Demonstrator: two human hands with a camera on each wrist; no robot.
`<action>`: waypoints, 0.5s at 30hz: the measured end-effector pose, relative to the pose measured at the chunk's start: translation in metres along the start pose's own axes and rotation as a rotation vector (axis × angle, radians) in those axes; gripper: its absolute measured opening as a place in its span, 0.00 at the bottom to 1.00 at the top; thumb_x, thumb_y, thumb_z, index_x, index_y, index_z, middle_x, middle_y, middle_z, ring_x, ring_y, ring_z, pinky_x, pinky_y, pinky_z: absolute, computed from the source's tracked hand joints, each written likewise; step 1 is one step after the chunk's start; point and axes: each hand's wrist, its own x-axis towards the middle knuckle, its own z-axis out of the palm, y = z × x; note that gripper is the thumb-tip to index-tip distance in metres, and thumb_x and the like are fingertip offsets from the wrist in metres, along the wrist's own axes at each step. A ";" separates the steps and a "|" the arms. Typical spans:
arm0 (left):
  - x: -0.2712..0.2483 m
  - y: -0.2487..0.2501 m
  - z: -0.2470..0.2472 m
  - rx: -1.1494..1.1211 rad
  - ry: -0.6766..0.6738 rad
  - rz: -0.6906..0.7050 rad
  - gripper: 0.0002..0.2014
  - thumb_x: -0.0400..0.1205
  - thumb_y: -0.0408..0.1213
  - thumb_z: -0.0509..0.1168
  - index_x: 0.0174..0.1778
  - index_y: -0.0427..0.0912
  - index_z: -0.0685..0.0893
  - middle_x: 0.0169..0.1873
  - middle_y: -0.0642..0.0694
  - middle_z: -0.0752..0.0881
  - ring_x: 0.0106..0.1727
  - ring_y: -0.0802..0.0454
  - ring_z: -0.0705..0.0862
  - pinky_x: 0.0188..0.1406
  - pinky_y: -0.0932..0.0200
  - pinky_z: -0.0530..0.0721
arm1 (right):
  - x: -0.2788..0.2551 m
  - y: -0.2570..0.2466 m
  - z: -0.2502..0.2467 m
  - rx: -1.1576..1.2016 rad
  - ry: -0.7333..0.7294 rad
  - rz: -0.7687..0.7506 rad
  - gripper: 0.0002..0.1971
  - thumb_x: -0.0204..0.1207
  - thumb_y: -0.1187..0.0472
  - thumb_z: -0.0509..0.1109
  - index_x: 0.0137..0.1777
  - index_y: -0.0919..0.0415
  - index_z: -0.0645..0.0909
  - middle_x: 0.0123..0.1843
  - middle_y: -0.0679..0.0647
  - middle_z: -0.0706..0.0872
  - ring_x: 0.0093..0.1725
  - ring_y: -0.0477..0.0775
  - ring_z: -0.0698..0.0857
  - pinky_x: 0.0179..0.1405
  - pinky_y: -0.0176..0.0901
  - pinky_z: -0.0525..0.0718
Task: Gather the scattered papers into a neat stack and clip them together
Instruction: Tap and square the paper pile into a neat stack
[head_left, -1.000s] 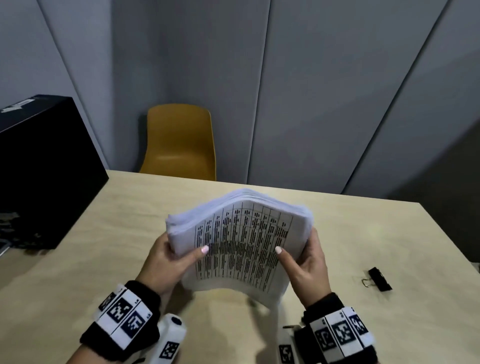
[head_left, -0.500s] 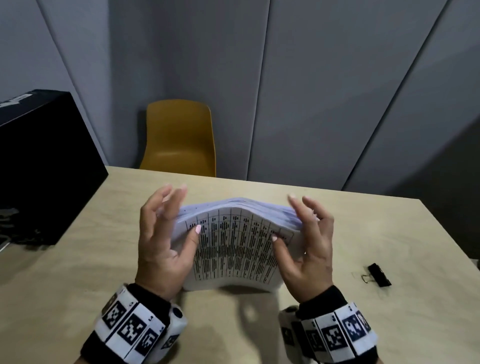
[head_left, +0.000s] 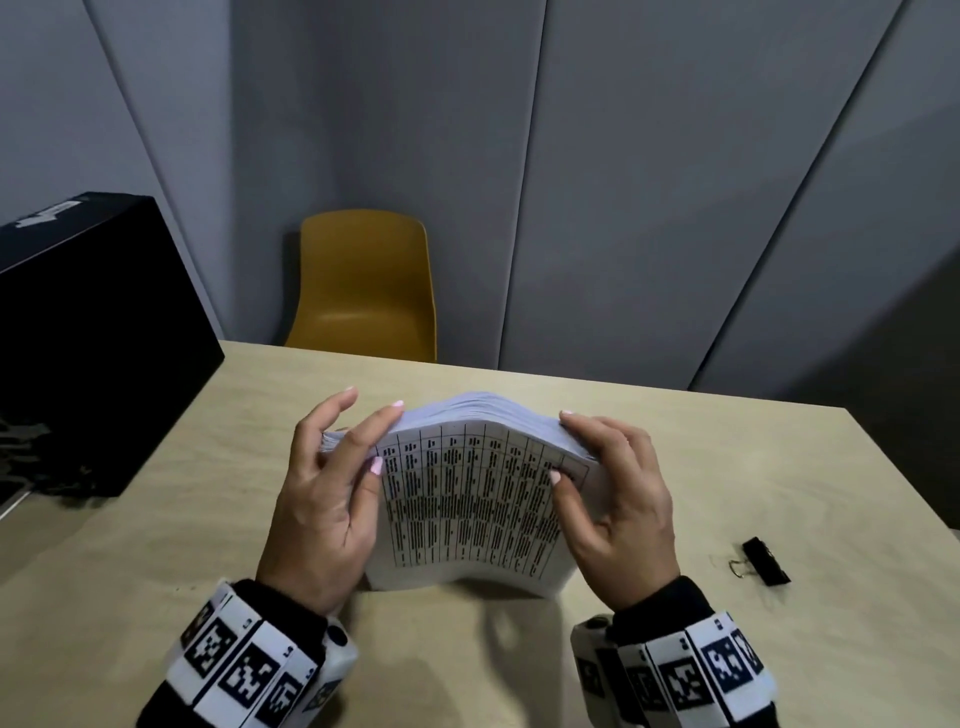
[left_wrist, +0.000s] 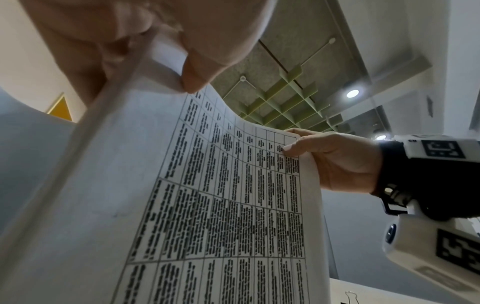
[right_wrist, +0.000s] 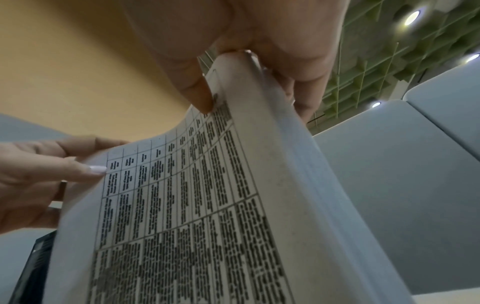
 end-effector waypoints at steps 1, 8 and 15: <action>0.000 0.000 0.000 -0.005 -0.006 -0.001 0.20 0.78 0.36 0.55 0.66 0.46 0.80 0.66 0.34 0.74 0.62 0.85 0.65 0.61 0.87 0.62 | 0.000 0.000 0.000 0.010 -0.006 -0.004 0.20 0.68 0.60 0.67 0.62 0.57 0.80 0.55 0.56 0.80 0.57 0.44 0.79 0.60 0.30 0.77; 0.002 -0.001 0.000 -0.050 0.020 -0.017 0.25 0.78 0.31 0.62 0.73 0.48 0.72 0.63 0.45 0.77 0.56 0.71 0.75 0.59 0.85 0.67 | -0.001 0.000 0.002 0.018 -0.021 0.001 0.29 0.67 0.66 0.67 0.71 0.52 0.70 0.54 0.54 0.80 0.54 0.43 0.80 0.57 0.25 0.76; -0.016 -0.035 0.018 -0.637 -0.135 -0.458 0.48 0.51 0.44 0.83 0.69 0.56 0.71 0.59 0.51 0.83 0.58 0.64 0.82 0.57 0.73 0.80 | -0.016 0.040 0.011 0.508 -0.105 0.498 0.27 0.59 0.74 0.78 0.58 0.53 0.80 0.40 0.43 0.91 0.40 0.34 0.86 0.45 0.41 0.84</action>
